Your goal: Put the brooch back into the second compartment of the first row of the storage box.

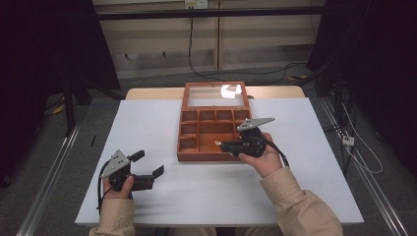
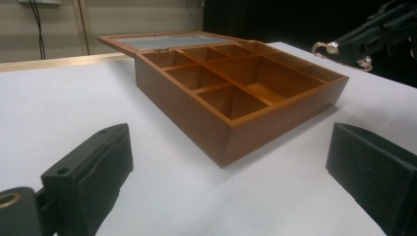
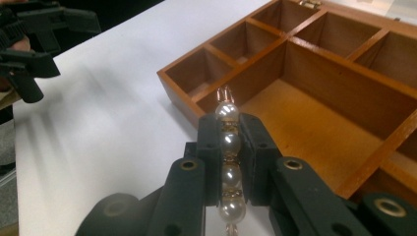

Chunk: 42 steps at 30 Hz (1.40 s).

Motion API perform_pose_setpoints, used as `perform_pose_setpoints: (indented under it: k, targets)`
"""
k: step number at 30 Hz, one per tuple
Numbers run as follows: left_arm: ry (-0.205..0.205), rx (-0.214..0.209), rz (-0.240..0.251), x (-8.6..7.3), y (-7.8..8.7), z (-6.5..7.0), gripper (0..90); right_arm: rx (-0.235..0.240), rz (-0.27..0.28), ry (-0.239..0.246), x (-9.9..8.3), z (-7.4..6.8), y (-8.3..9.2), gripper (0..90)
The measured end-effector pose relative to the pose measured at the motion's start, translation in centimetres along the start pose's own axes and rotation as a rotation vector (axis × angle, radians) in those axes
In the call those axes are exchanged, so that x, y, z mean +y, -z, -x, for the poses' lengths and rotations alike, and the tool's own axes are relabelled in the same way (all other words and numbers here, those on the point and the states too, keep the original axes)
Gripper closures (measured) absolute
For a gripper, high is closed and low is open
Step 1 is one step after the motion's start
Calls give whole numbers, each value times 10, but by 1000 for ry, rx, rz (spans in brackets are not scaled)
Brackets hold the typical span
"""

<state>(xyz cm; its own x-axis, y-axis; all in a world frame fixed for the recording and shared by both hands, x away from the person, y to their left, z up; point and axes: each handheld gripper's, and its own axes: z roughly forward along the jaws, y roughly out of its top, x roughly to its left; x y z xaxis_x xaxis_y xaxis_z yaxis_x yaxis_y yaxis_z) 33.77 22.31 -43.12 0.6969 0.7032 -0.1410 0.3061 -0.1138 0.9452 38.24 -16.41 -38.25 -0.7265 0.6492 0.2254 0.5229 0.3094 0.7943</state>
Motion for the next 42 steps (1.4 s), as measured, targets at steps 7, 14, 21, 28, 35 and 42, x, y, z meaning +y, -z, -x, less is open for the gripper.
perform_pose_setpoints:
  k: [7,14,21,28,35,42]
  targets:
    - [2,-3,3,0,0,0,35,1,-2,15,11,2,-5,810]
    - [5,-5,6,0,1,0,35,1,7,10,18,6,-10,810]
    - [6,-7,4,0,0,0,35,2,8,13,25,9,-13,810]
    - [9,-8,4,0,0,0,35,-1,11,13,30,13,-16,810]
    - [6,-9,1,0,0,0,35,-5,14,17,35,16,-20,809]
    - [6,-11,2,0,0,0,35,-7,14,25,40,18,-25,810]
